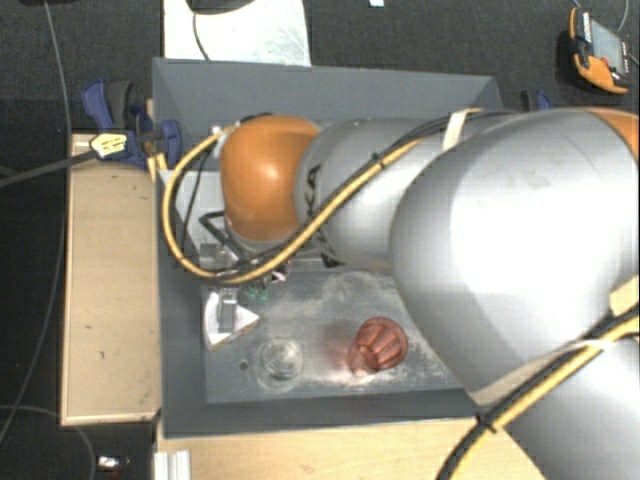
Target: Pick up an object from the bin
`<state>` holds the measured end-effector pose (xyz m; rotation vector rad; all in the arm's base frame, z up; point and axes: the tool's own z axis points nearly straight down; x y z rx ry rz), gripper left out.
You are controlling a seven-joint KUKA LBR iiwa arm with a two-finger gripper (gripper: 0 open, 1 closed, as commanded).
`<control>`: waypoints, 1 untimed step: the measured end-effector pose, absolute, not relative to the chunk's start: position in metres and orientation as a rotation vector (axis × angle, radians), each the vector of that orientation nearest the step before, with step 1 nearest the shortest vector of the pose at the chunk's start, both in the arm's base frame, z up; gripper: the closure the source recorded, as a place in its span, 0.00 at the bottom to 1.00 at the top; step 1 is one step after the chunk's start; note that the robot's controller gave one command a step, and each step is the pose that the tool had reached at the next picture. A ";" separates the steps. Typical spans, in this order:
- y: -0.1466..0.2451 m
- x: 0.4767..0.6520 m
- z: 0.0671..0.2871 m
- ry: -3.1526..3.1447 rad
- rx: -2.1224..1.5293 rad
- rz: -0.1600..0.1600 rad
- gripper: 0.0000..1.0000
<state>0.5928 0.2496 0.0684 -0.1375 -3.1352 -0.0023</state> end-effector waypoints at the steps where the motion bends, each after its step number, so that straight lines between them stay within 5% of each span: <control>1: 0.252 0.591 0.127 -3.160 0.043 -0.012 0.00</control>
Offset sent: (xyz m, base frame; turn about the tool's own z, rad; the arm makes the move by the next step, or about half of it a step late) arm -0.0044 -0.0083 0.0316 0.0953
